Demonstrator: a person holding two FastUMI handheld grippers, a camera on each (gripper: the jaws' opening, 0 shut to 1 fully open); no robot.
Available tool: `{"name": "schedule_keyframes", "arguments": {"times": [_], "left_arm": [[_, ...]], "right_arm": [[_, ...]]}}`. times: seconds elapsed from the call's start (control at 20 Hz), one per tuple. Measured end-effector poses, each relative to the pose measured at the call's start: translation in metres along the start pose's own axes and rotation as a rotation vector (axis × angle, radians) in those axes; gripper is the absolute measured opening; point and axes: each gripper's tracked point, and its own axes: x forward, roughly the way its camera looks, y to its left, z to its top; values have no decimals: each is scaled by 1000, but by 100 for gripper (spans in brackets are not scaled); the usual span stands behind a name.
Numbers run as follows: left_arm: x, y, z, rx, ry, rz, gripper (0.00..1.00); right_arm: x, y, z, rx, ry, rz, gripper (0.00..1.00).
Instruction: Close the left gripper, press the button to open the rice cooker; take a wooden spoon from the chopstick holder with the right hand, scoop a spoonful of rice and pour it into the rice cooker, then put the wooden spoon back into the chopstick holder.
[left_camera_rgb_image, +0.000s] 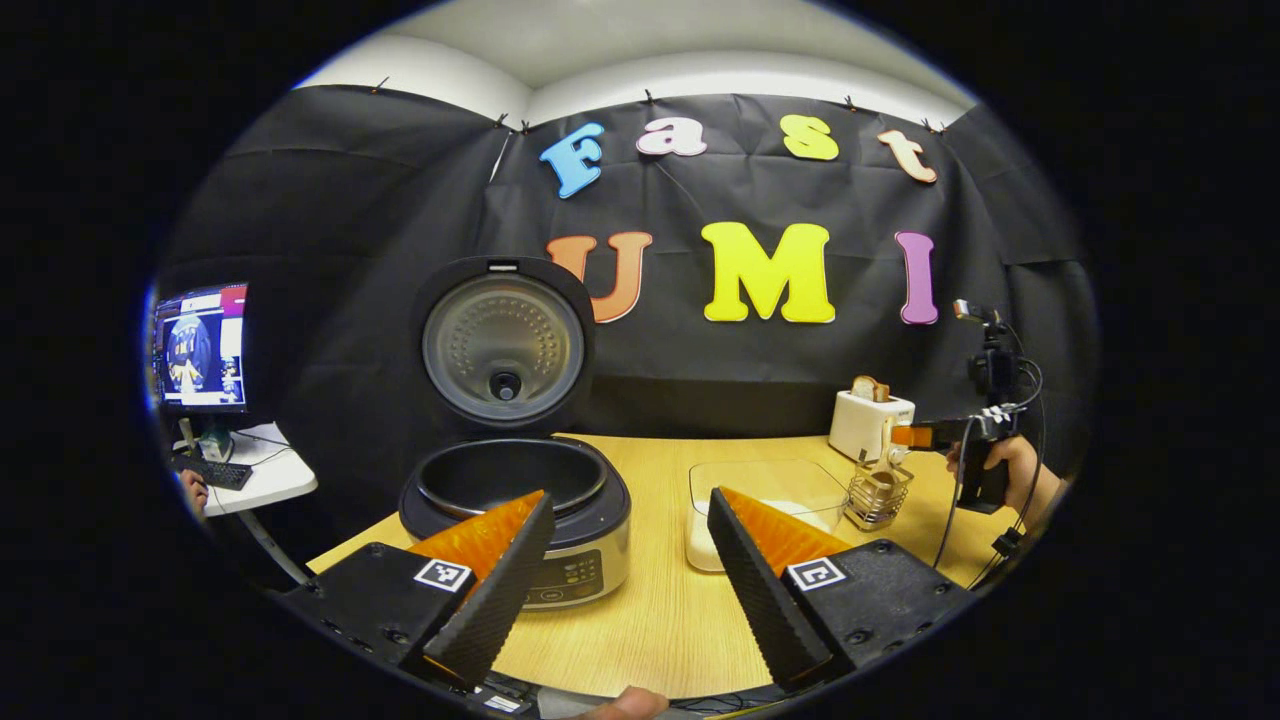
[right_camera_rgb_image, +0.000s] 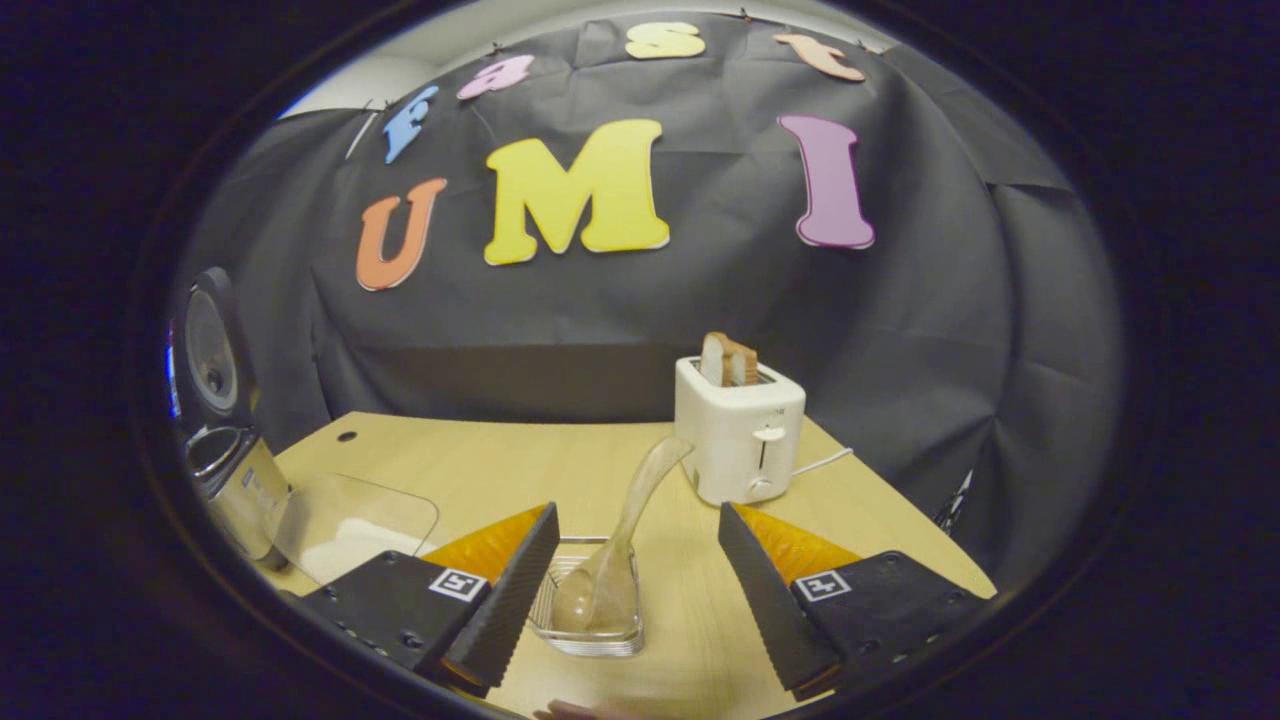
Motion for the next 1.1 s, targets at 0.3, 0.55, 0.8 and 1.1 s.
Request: {"name": "schedule_keyframes", "arguments": {"times": [0.3, 0.55, 0.8, 1.1], "left_arm": [[-2, -2, 4, 16, -15, -9, 98], [2, 1, -1, 8, -1, -14, 99], [7, 3, -8, -1, 24, -7, 98], [6, 10, -6, 3, 20, 7, 98]], "right_arm": [[55, 7, -19, 34, 110, 4, 95], [77, 19, -30, 60, 190, 30, 84], [84, 18, -35, 67, 215, 31, 41], [64, 11, -27, 86, 199, 54, 21]]}}
